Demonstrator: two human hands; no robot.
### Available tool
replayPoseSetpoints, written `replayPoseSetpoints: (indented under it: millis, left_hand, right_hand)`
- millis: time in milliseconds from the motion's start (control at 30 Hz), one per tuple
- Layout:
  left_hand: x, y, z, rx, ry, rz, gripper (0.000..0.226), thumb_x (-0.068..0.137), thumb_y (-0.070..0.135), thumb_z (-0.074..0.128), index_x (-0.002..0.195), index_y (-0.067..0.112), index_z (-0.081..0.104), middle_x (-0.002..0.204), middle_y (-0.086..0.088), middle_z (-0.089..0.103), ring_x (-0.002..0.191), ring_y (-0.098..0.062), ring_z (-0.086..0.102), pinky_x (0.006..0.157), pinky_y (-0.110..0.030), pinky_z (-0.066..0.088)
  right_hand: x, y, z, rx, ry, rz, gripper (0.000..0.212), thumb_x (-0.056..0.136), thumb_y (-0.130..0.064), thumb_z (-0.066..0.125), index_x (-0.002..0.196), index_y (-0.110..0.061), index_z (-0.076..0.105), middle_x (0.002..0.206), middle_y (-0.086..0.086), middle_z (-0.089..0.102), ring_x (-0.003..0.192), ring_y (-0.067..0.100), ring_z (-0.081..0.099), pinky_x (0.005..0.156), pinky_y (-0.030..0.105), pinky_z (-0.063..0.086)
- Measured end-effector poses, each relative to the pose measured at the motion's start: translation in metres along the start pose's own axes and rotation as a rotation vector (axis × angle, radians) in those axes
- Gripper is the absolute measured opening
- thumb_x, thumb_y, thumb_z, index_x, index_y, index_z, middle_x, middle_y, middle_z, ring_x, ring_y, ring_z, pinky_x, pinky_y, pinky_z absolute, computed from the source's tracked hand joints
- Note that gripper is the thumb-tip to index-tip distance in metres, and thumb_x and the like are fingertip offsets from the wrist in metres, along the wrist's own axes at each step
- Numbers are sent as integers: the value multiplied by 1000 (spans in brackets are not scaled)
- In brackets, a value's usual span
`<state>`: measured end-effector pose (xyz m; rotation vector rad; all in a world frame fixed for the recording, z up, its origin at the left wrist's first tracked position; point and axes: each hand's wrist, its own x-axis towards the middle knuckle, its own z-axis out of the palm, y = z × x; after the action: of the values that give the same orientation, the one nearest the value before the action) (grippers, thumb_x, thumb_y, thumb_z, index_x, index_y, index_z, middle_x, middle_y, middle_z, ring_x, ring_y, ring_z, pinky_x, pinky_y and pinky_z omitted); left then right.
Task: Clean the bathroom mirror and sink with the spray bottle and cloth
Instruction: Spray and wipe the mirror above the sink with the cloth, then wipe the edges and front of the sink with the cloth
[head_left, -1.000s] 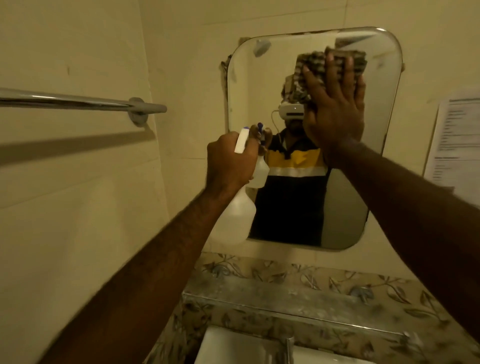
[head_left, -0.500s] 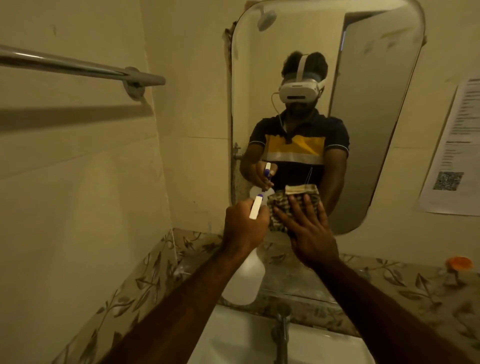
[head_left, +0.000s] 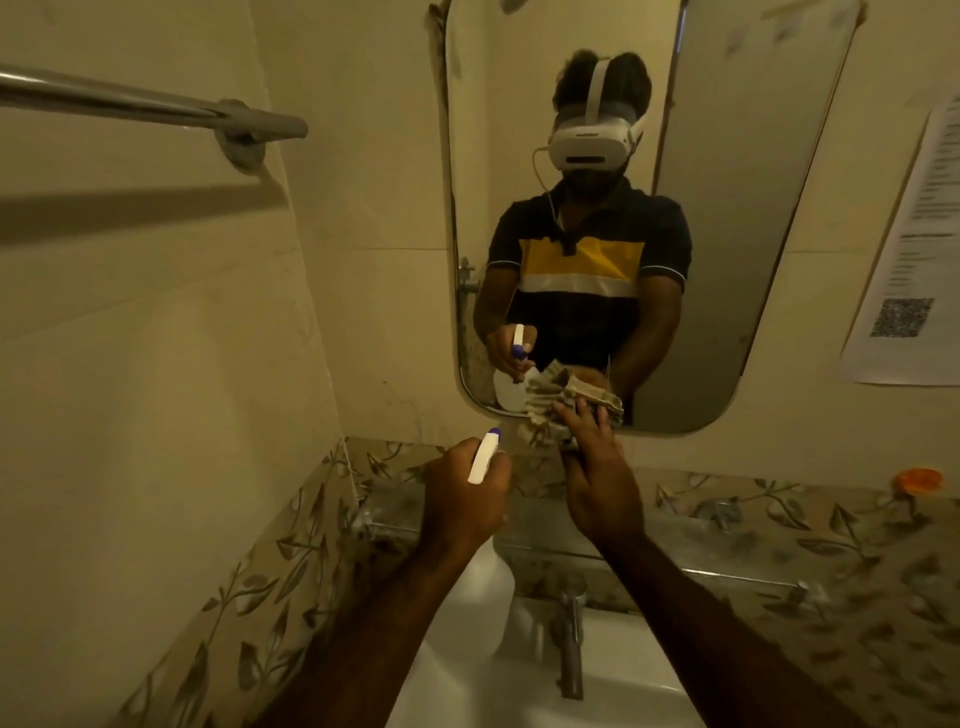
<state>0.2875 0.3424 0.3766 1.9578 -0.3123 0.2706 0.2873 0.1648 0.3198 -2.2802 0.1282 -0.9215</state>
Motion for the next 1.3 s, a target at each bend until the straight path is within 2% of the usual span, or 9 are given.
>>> replayPoseSetpoints:
  millis: [100, 167, 367, 567, 700, 1033, 1200, 1233, 1300]
  left_hand:
    - [-6, -8, -5, -25, -16, -9, 22, 93, 19, 59, 72, 11, 63, 56, -5, 61, 40, -15, 60, 41, -26, 53]
    - [-10, -16, -7, -26, -31, -9, 23, 92, 16, 59, 72, 6, 64, 56, -12, 62, 41, -19, 60, 39, -25, 51]
    - [-29, -44, -19, -48, -83, -104, 18, 92, 15, 58, 79, 4, 66, 67, -20, 66, 34, -14, 55, 38, -21, 45]
    - [-59, -88, -26, 5, -198, -220, 22, 92, 17, 56, 77, 1, 62, 60, -21, 61, 37, -19, 58, 46, -35, 53]
    - [-74, -114, -23, 133, -301, -326, 19, 93, 19, 54, 82, 7, 66, 68, -11, 65, 58, -20, 64, 57, -27, 50]
    - [-88, -188, -9, 268, -316, -495, 20, 93, 26, 56, 75, 18, 59, 60, -3, 60, 44, -19, 63, 40, -25, 52]
    - [-75, -200, -2, 324, -332, -576, 24, 94, 24, 53, 71, 16, 55, 57, -2, 57, 40, -14, 59, 32, -15, 38]
    - [-70, -202, 0, 330, -334, -591, 24, 94, 24, 53, 71, 15, 55, 57, -3, 57, 39, -13, 59, 31, -14, 37]
    - [-61, -205, 3, 325, -337, -605, 25, 93, 24, 52, 72, 12, 57, 56, -4, 58, 36, -13, 58, 30, -14, 37]
  right_hand:
    - [-9, -20, 10, 434, 129, 235, 44, 107, -28, 45, 149, -38, 46, 149, -7, 54, 128, 0, 51, 105, 23, 43]
    - [-14, -31, 14, 696, 186, 444, 39, 106, -29, 46, 144, -37, 52, 140, 4, 62, 118, 13, 59, 102, 35, 49]
    - [-54, -44, 16, 1364, 167, 894, 32, 107, -27, 44, 136, -24, 58, 132, 4, 68, 122, 27, 64, 105, 51, 49]
    - [-115, -39, 25, 1541, -2, 1136, 42, 105, -35, 43, 135, -13, 63, 132, 10, 69, 125, 30, 63, 109, 46, 46]
    - [-158, -31, 42, 1554, -74, 1247, 44, 96, -24, 49, 135, -10, 63, 132, 14, 68, 124, 34, 63, 105, 47, 48]
    - [-215, 28, 104, 1221, -36, 1602, 39, 102, -13, 46, 139, -8, 57, 134, 18, 65, 126, 37, 59, 109, 52, 45]
    - [-191, 42, 142, 882, 3, 1369, 21, 107, -12, 46, 122, -14, 60, 88, 7, 65, 75, 23, 62, 64, 34, 51]
    - [-185, 46, 152, 764, 40, 1298, 19, 107, -12, 47, 120, -16, 60, 85, 5, 63, 72, 21, 60, 61, 32, 52]
    - [-180, 57, 171, 528, 94, 1109, 26, 105, -12, 51, 128, -16, 62, 108, 2, 68, 99, 28, 66, 87, 36, 58]
